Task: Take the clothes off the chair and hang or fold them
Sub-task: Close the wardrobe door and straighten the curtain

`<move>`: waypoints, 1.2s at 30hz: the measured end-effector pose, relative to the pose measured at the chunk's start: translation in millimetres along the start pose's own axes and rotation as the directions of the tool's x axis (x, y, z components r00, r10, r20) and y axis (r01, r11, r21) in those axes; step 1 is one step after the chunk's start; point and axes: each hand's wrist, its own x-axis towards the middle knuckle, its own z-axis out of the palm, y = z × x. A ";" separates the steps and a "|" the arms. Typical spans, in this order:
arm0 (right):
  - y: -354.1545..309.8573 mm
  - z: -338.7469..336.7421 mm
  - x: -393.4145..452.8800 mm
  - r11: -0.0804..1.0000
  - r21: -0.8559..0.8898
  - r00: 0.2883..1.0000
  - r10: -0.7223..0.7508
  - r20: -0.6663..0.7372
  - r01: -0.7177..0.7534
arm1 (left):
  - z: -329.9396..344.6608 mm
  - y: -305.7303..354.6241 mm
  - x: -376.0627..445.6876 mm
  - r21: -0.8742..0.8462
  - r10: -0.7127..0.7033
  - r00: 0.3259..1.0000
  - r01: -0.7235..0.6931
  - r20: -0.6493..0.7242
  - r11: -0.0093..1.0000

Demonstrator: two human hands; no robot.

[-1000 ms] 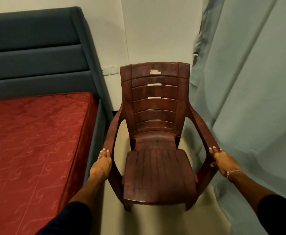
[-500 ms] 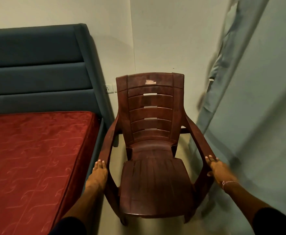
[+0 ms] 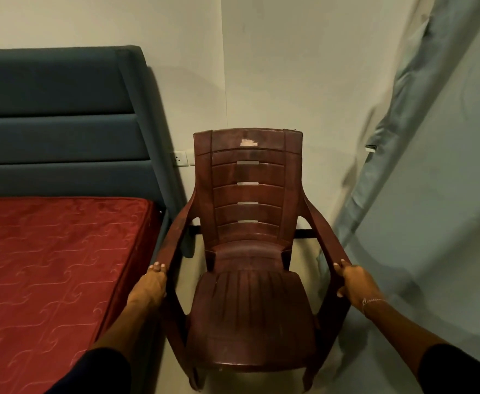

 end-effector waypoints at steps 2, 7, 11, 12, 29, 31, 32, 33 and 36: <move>1.8 5.6 -0.4 0.992 0.098 0.996 0.084 -0.010 -0.083 | -6.6 7.3 -3.2 0.090 0.045 0.999 -0.046 0.009 0.995; 0.4 5.7 -2.1 0.915 0.293 0.960 0.267 0.079 -0.279 | -14.6 12.8 -15.0 -0.154 -0.222 0.965 0.243 0.140 0.958; -8.0 16.5 -3.8 0.874 0.389 0.949 0.315 0.002 -0.291 | -10.6 5.4 -30.8 -0.273 -0.303 0.935 0.345 0.186 0.898; -9.5 17.4 -2.5 0.868 0.413 0.951 0.309 -0.014 -0.276 | -11.4 6.0 -35.6 -0.294 -0.324 0.926 0.370 0.194 0.881; 18.4 26.6 39.0 0.915 0.369 0.980 0.193 -0.040 -0.165 | -1.5 27.6 15.3 -0.181 -0.283 0.951 0.302 0.124 0.936; 19.0 23.5 48.9 0.923 0.356 0.984 0.171 -0.044 -0.144 | -0.8 29.4 27.9 -0.176 -0.274 0.955 0.290 0.112 0.941; 17.9 21.3 51.9 0.926 0.351 0.985 0.164 -0.046 -0.138 | -1.5 30.3 33.0 -0.169 -0.274 0.956 0.289 0.108 0.942; 18.1 19.9 56.9 0.928 0.347 0.985 0.163 -0.051 -0.135 | -2.4 31.4 39.2 -0.168 -0.272 0.957 0.286 0.103 0.943; 17.9 15.9 70.7 0.933 0.335 0.986 0.161 -0.052 -0.134 | -5.4 30.7 51.8 -0.153 -0.250 0.962 0.265 0.114 0.952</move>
